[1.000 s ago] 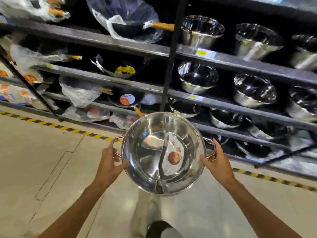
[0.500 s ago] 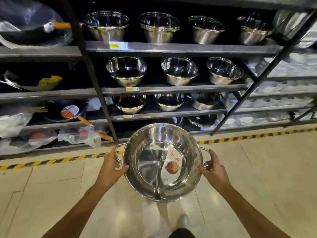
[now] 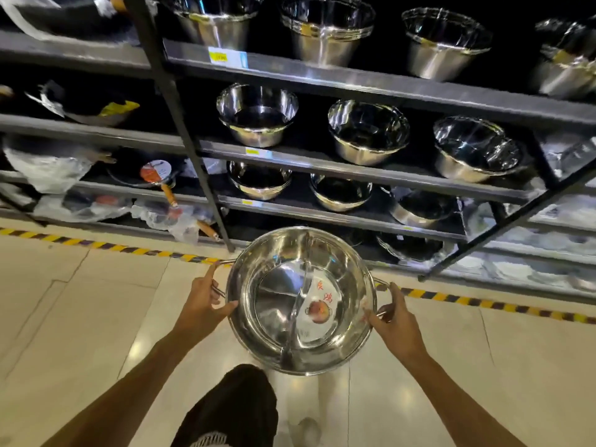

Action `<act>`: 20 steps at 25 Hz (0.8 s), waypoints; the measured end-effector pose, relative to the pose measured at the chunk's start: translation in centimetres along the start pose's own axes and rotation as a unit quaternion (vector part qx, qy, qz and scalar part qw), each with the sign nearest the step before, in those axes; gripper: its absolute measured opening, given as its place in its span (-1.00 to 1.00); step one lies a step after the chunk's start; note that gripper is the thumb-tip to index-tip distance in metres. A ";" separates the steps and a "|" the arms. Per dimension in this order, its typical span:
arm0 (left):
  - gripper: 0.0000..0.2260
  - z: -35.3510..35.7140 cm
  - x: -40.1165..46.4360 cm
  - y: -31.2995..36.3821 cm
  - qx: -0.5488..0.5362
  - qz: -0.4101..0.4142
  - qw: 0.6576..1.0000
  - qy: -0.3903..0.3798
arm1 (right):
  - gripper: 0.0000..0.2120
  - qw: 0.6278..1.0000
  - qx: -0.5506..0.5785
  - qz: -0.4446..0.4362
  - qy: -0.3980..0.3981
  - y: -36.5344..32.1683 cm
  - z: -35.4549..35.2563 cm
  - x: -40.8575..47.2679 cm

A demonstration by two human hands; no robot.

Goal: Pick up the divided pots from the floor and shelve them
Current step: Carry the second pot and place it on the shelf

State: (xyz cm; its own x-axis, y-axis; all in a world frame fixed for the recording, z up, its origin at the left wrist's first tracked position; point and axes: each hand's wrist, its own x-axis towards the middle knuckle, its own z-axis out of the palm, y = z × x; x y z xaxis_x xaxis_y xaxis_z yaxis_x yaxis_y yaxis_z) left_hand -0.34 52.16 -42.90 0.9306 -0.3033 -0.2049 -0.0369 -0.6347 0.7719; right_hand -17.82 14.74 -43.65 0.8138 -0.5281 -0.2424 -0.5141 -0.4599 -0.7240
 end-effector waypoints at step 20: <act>-0.24 27.5 26.5 -35.5 -0.088 -0.272 0.933 0.217 | -0.27 0.990 0.044 -0.007 -0.130 20.9 37.0 42.7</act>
State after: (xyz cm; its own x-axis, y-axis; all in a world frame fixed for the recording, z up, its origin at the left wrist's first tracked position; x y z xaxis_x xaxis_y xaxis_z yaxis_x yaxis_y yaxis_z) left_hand 15.64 47.08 -92.32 0.8552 0.3712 -0.3618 0.5094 -0.4727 0.7190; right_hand 16.16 8.98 -93.04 0.8690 -0.3149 -0.3817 -0.4857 -0.3951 -0.7798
